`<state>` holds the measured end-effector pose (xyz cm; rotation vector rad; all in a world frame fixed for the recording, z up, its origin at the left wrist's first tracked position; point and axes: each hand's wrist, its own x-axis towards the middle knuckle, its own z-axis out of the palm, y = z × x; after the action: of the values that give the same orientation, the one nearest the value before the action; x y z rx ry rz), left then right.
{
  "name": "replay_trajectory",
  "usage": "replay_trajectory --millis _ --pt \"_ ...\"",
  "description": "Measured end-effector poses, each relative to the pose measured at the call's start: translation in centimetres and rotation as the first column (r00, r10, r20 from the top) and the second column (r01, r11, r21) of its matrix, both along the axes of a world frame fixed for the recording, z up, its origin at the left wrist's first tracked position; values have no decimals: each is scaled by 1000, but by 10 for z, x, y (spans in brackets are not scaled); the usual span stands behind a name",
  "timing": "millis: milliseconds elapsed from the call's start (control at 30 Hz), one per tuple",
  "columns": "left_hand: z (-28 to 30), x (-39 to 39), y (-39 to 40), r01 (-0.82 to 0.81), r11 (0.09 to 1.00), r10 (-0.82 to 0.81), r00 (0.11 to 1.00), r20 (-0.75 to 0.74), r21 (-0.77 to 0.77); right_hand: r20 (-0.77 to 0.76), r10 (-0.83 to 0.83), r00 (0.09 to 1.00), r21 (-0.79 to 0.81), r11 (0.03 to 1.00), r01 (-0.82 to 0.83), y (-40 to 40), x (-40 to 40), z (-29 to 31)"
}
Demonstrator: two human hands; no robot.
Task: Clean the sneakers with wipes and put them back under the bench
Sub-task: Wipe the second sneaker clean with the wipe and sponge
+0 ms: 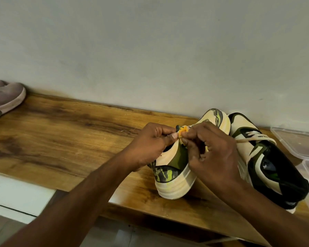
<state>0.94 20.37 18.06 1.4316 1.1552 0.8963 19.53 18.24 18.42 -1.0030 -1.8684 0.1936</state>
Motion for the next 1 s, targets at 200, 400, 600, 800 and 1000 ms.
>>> replay_trajectory --millis 200,400,600,800,1000 --pt "2 -2 -3 -32 999 34 998 47 -31 185 185 965 5 982 -189 -16 2 -2" --pt "10 8 -9 32 999 -32 998 -49 -3 23 -82 996 -25 996 82 17 18 -1" --pt "12 9 -9 56 998 -54 995 -89 26 2 74 997 2 997 -74 4 13 0" --pt "15 11 -10 82 997 -80 989 -122 14 78 -37 996 3 999 37 15 29 0" --pt "14 11 -11 69 997 -65 993 -94 33 -32 44 999 -6 999 -44 3 11 2"
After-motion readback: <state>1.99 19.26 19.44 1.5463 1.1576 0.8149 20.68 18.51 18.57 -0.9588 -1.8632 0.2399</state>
